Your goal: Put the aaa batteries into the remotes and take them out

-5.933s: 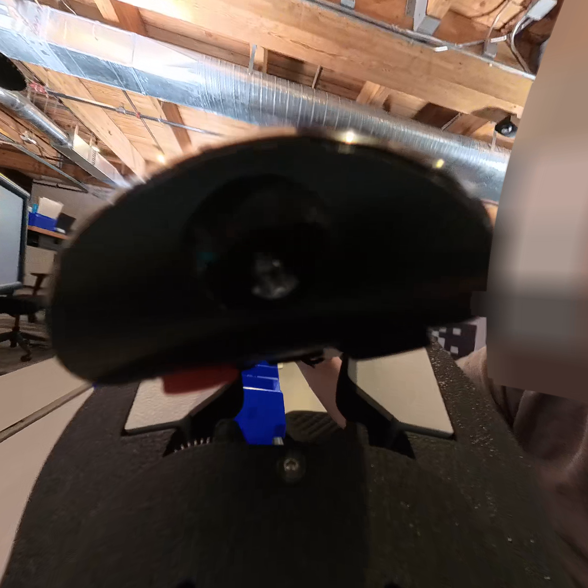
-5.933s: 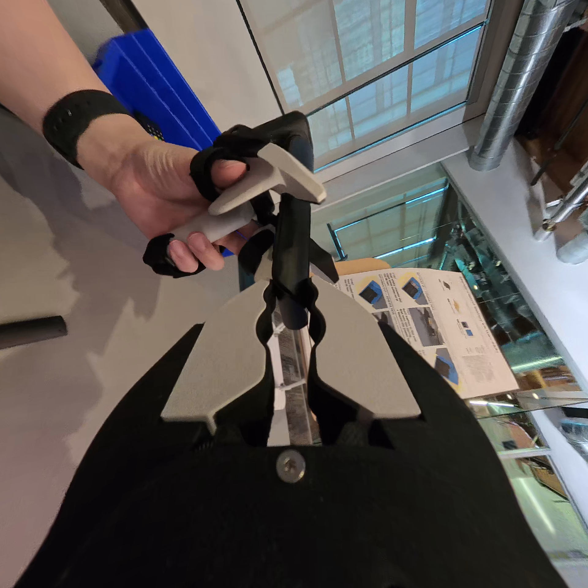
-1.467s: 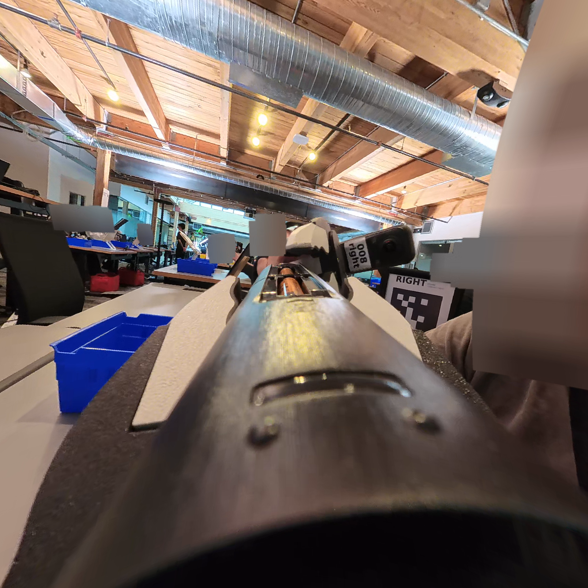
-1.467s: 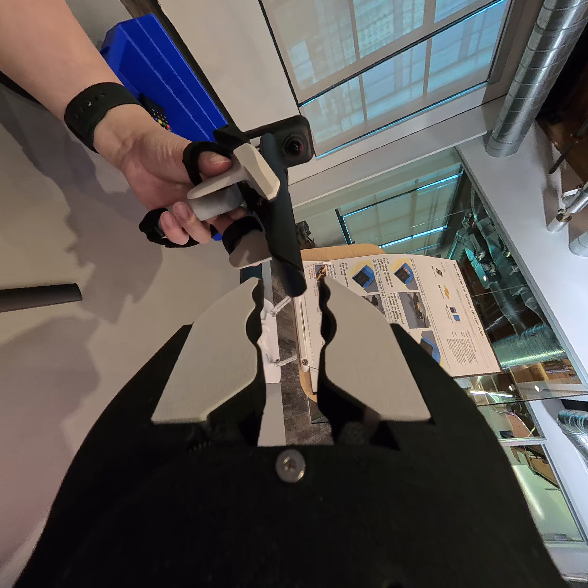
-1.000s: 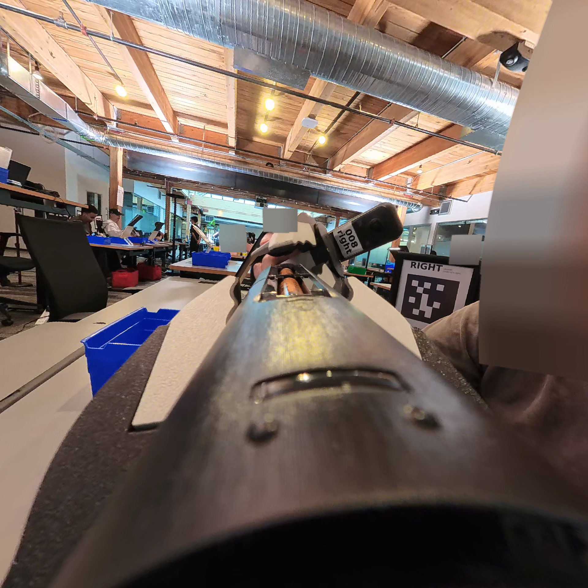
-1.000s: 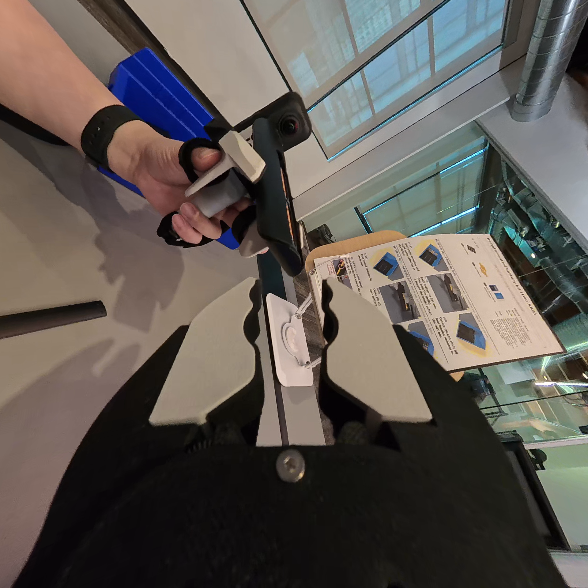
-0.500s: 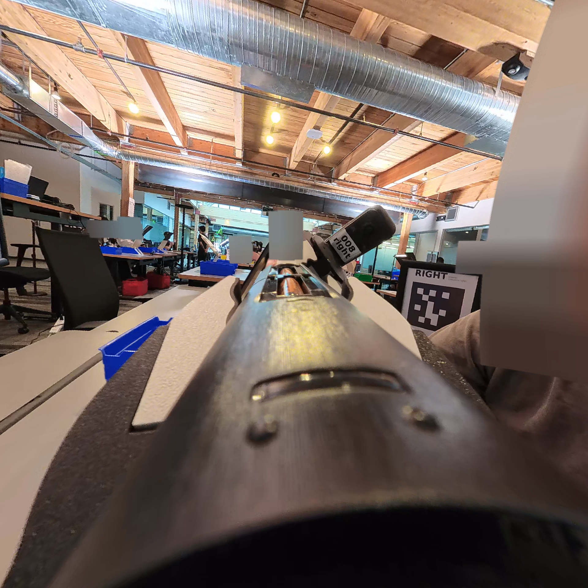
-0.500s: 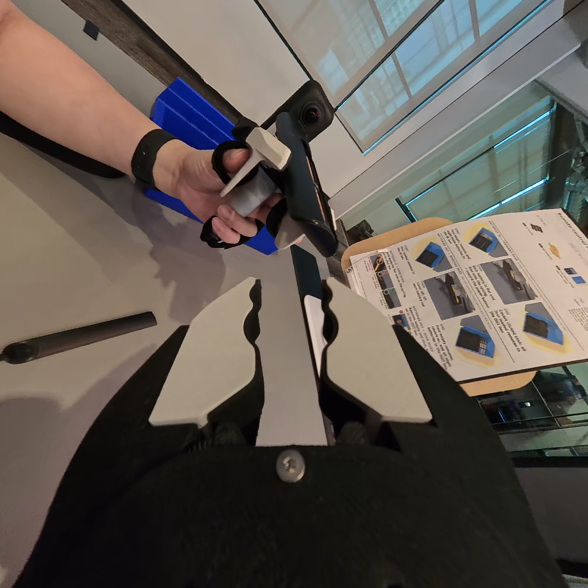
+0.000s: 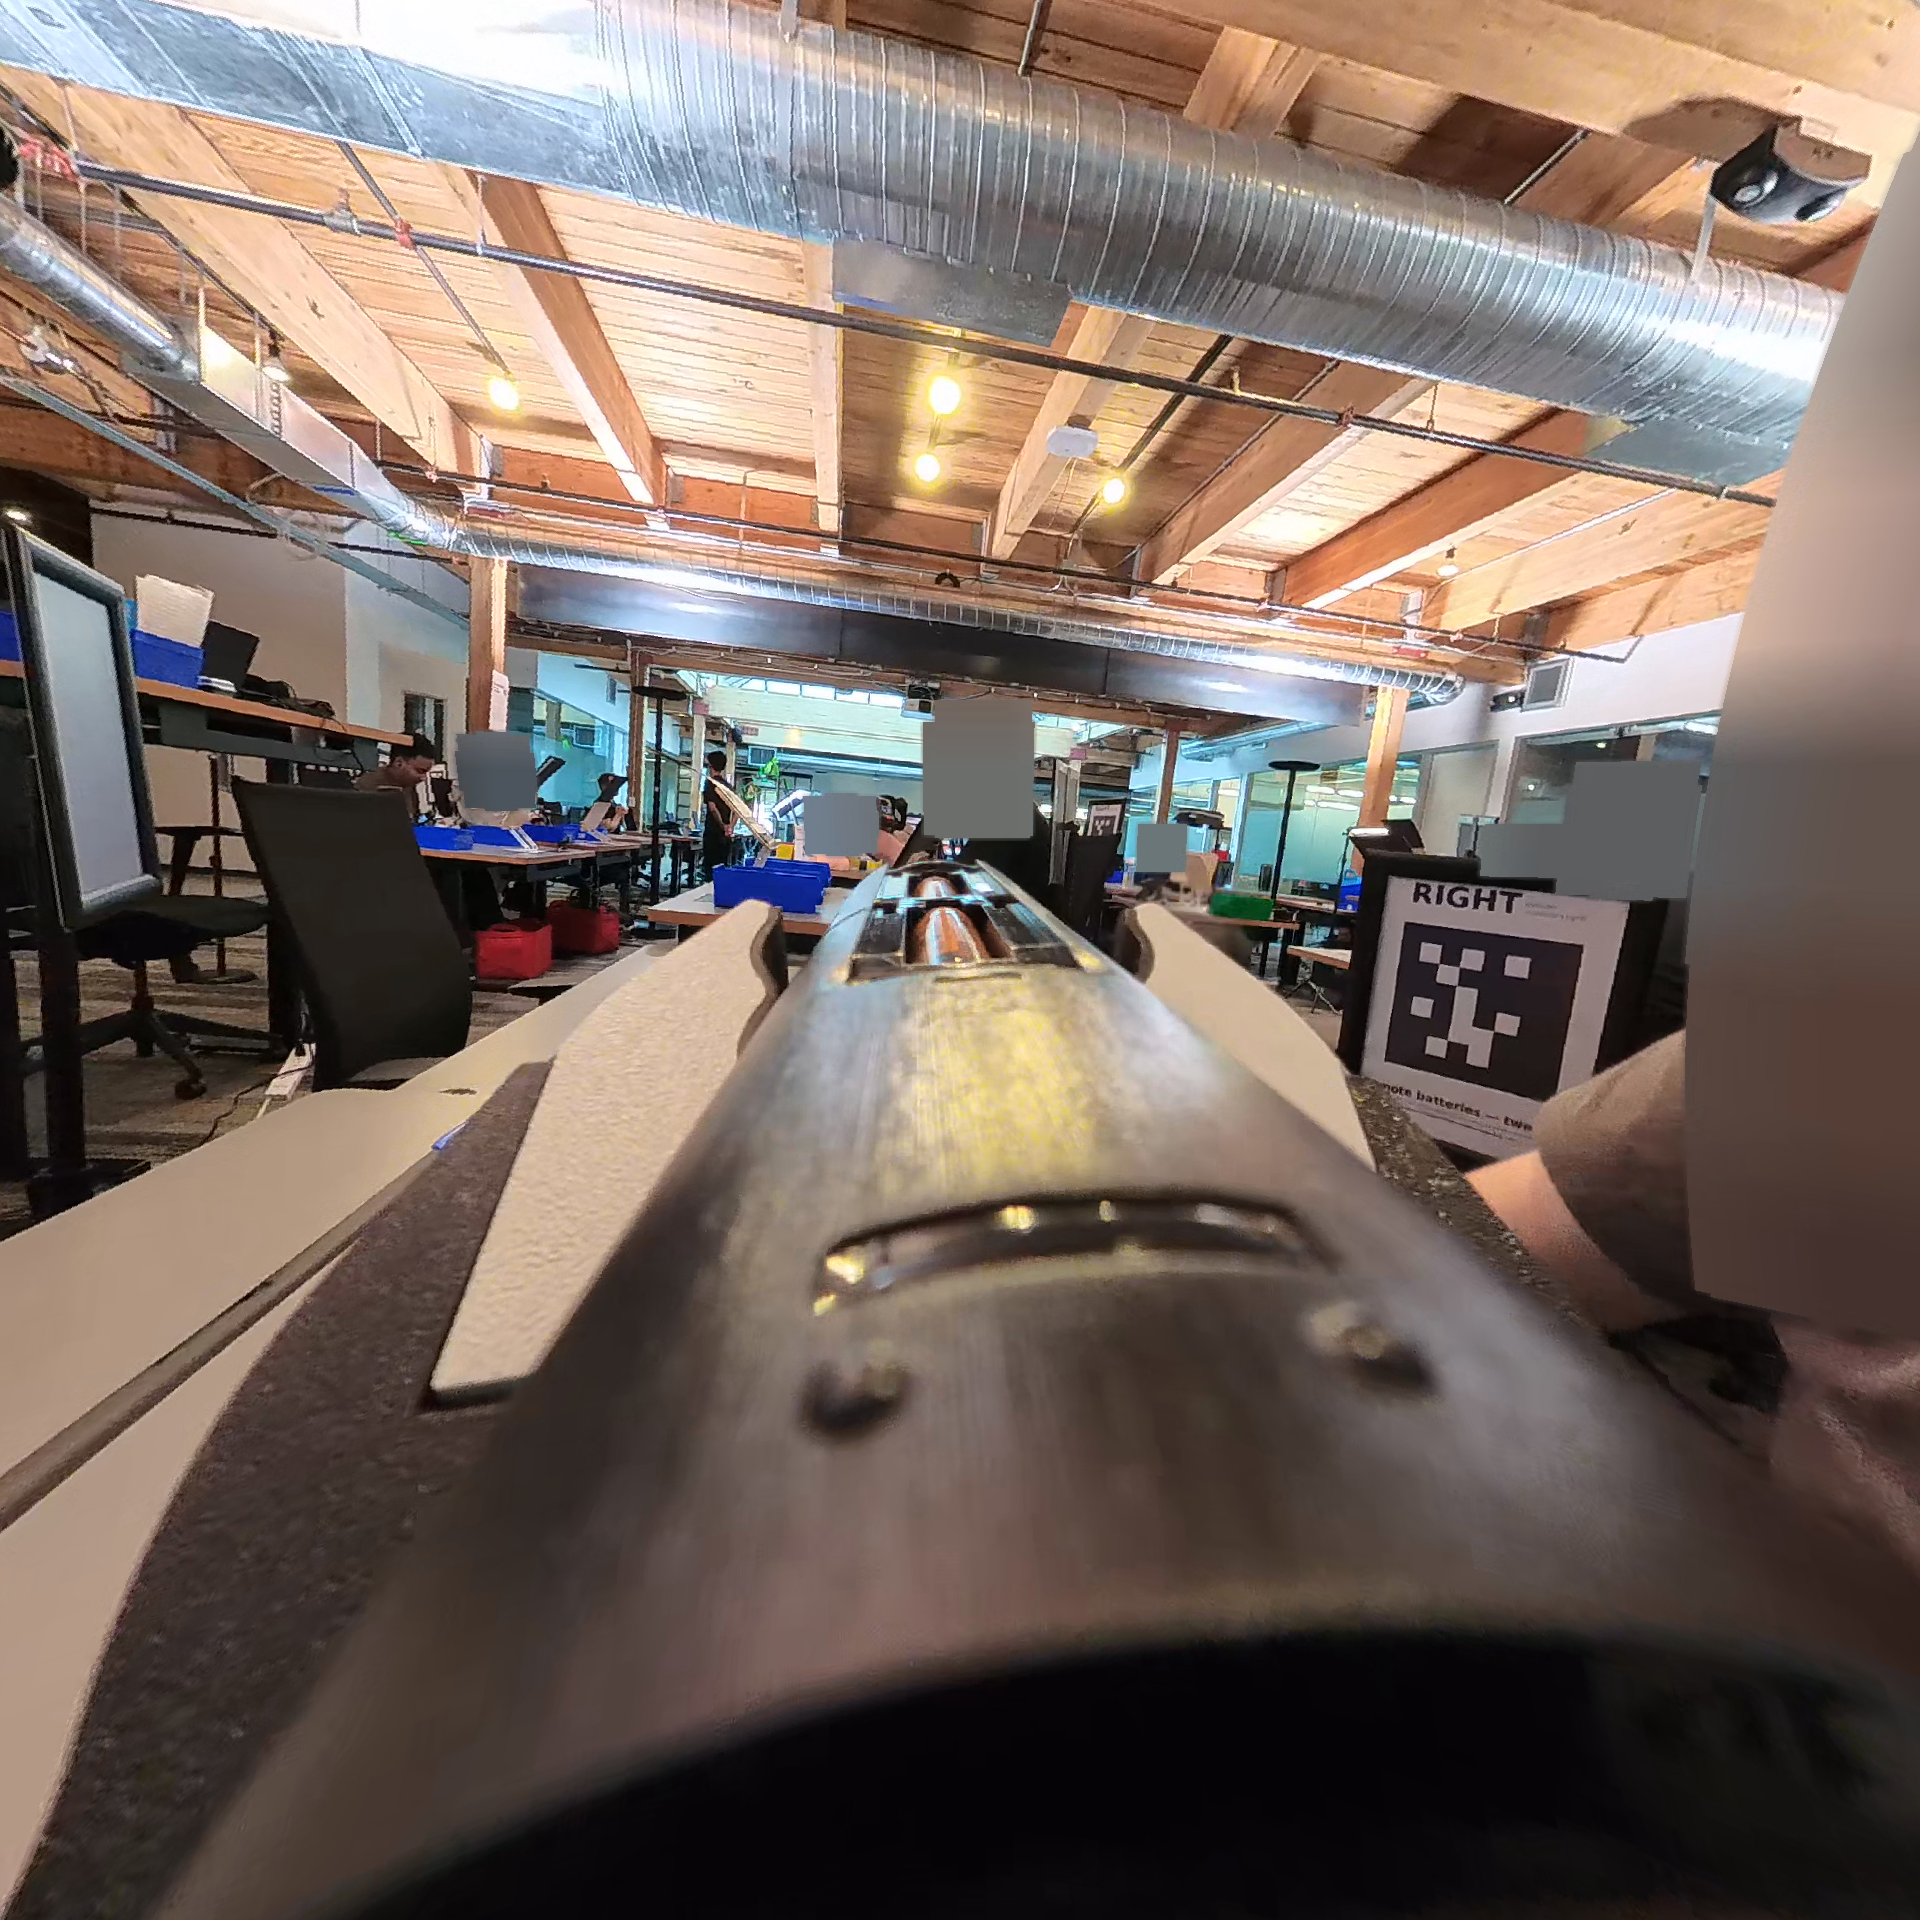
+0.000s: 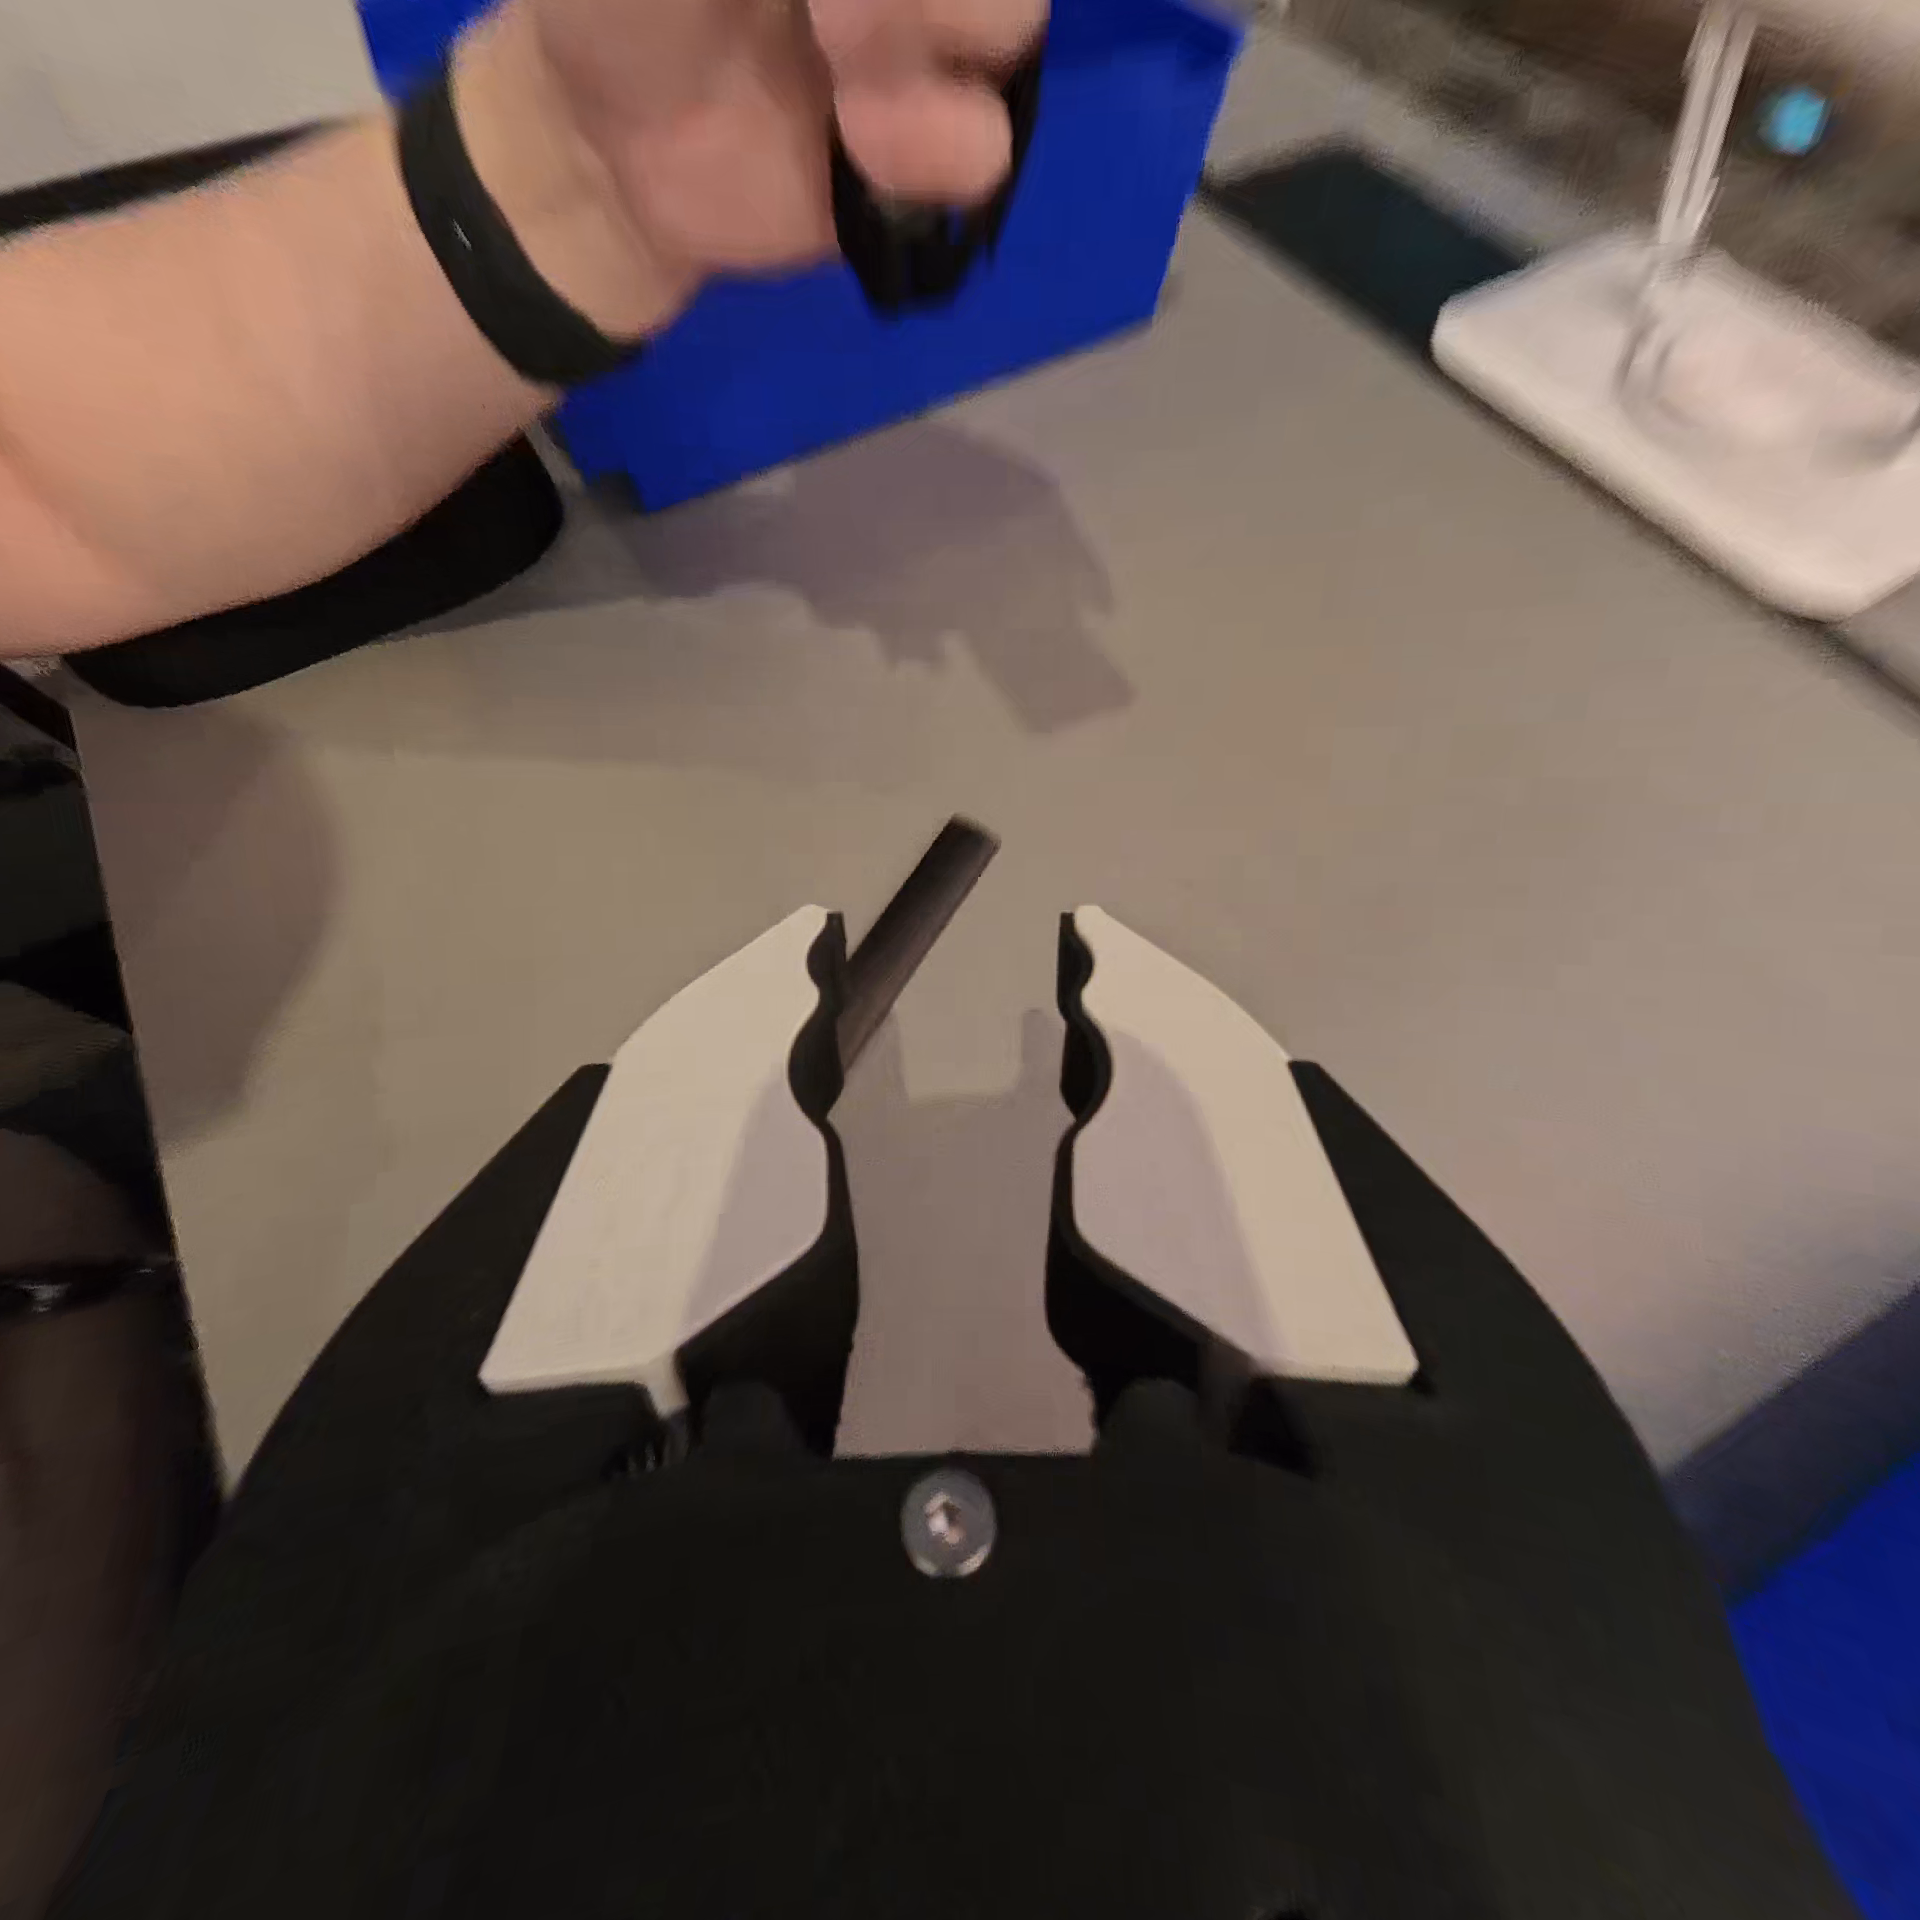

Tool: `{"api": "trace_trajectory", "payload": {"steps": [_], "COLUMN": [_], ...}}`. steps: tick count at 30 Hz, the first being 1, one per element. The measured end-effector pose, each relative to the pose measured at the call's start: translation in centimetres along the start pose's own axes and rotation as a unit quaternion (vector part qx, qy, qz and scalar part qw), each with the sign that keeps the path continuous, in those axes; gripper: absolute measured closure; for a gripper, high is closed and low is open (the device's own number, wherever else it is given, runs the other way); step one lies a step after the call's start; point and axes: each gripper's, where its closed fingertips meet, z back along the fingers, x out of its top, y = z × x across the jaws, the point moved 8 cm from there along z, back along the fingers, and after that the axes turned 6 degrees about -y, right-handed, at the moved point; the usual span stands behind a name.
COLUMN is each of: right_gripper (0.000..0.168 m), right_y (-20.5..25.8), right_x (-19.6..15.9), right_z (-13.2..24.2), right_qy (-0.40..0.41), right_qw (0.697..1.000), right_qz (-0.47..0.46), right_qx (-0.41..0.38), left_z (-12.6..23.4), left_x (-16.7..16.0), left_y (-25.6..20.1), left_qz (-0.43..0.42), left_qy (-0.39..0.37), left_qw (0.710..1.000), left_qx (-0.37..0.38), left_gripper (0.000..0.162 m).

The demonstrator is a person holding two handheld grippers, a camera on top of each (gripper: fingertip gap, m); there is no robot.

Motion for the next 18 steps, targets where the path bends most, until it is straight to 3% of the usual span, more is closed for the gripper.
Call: {"api": "trace_trajectory", "payload": {"steps": [2,4,8,18], "right_gripper": [0.128,0.127,0.134,0.15], "right_y": [0.9,1.0,1.9,3.2], "right_x": [-1.2,-1.3,-2.0,-6.3], "right_z": [-0.9,-1.8,-2.9,-2.9], "right_qy": [0.039,0.058,0.07,0.228], "right_qw": [0.999,0.997,0.964,0.929], "right_qz": [-0.006,0.053,0.199,0.21], "right_qx": [-0.006,-0.008,0.162,0.201], "left_z": [0.0,0.1,0.3,-0.6], "left_x": [0.1,0.3,0.9,1.0], "left_y": [-0.1,-0.1,-0.3,-1.1], "left_qz": [0.0,0.0,0.003,0.0], "left_qy": [-0.002,-0.001,-0.002,0.016], "left_qw": [1.0,1.0,1.0,1.0], "left_qx": [-0.001,-0.001,-0.002,-0.002], "left_gripper": [0.101,0.101,0.101,0.101]}}
